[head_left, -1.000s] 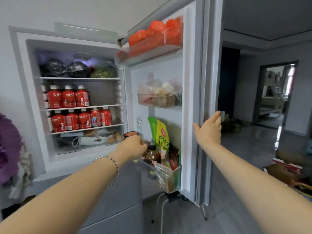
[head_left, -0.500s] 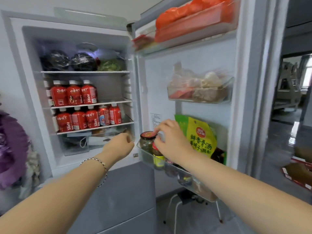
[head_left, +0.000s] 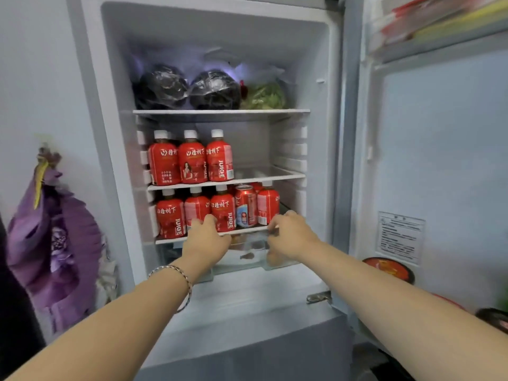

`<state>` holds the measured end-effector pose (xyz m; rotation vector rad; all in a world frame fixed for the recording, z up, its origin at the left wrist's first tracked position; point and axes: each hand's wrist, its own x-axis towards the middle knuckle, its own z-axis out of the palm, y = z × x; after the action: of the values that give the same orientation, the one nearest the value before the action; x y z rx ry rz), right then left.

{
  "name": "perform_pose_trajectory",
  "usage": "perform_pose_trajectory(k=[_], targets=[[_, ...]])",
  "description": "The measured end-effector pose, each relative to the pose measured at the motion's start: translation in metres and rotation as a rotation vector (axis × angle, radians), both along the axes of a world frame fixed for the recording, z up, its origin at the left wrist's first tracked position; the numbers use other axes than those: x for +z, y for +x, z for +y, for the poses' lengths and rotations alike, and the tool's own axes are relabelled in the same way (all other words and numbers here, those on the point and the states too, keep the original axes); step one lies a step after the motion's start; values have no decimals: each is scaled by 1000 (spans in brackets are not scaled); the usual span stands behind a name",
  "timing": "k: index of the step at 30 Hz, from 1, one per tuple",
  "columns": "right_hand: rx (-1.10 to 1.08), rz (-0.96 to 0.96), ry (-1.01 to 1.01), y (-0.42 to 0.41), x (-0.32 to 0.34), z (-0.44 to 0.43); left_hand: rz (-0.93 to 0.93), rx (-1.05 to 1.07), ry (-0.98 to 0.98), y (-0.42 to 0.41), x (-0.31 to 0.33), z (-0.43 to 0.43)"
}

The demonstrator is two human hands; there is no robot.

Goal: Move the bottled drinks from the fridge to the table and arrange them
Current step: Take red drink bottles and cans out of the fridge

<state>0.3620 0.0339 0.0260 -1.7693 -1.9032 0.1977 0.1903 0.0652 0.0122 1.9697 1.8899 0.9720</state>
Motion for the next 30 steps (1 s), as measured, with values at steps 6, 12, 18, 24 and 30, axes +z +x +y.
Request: perform_pose_trajectory(k=[6,12,18,24,30], targets=[[-159,80,66,-13,-13,98,15,1,72,-12,-16,75],[-236,201,160,-30,-15,178,355,180,322,-2,-13,133],[-288,392,100,-37,-28,218,446,258,269,13,-14,169],[-309,310,248,-24,-44,229,296,267,410,18,-27,180],[-239,312,269,-17,-42,226,171,211,540,13,-23,178]])
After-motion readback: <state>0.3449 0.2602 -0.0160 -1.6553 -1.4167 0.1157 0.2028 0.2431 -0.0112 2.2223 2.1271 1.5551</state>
